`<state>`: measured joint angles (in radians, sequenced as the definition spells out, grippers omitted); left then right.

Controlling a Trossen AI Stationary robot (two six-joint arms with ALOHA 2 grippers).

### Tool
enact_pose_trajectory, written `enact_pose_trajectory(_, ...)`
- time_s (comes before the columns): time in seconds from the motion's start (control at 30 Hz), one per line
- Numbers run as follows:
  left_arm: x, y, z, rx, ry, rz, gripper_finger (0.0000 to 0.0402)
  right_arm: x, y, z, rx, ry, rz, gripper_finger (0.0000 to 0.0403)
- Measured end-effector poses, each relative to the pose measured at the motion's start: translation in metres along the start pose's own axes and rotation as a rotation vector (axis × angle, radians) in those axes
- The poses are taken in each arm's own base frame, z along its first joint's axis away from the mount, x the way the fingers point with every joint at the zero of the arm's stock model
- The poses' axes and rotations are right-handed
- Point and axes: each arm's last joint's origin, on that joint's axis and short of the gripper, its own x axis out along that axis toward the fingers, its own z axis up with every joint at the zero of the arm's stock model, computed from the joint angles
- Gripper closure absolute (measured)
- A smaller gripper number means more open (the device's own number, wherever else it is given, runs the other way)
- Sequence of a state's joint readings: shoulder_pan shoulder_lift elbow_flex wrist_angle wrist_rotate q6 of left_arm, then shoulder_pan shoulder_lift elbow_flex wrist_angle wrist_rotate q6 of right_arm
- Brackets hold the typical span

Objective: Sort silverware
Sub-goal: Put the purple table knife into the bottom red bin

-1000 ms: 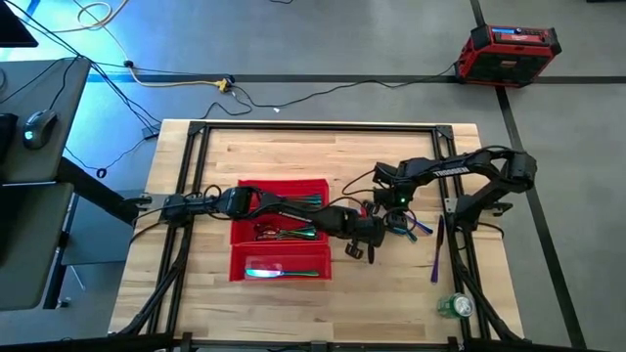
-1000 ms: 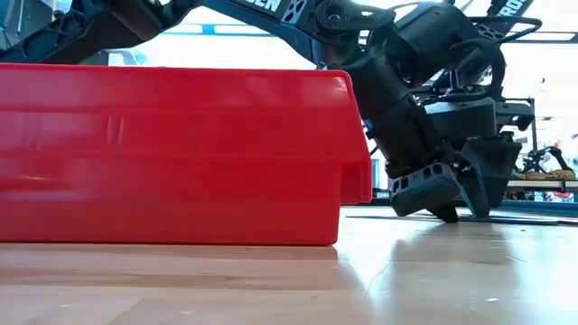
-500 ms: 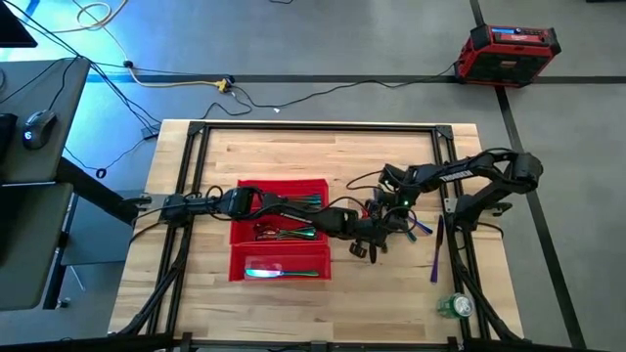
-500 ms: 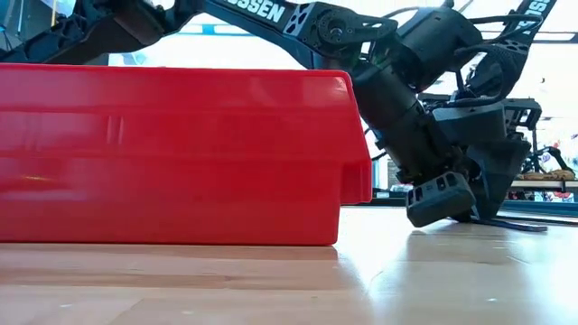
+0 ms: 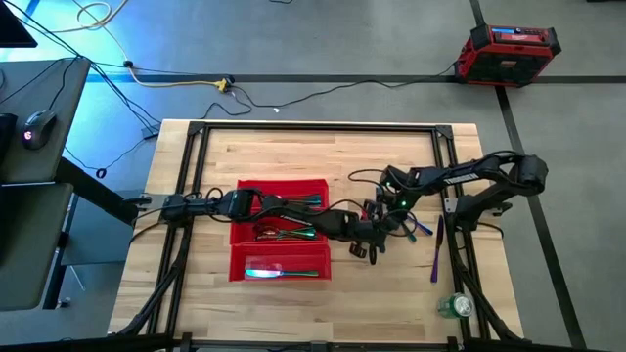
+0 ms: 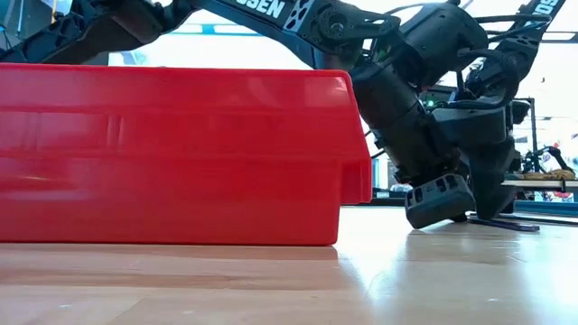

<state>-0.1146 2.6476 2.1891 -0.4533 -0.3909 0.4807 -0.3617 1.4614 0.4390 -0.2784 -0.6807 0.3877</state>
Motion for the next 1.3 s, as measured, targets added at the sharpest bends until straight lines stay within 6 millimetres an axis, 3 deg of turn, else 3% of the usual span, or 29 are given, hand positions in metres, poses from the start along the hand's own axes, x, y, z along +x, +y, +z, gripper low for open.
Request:
enact_pose_trajectory(0.43,0.018,-0.004,-0.008,0.035,-0.041,-0.072,0.0402,0.002,0.006,0.005,0.072,-0.081,-0.049,0.0238)
enact_pose_trajectory(1.3,0.019,-0.003,-0.003,0.094,-0.064,0.012,0.0402,0.001,0.005,0.006,0.019,-0.064,-0.001,0.0238)
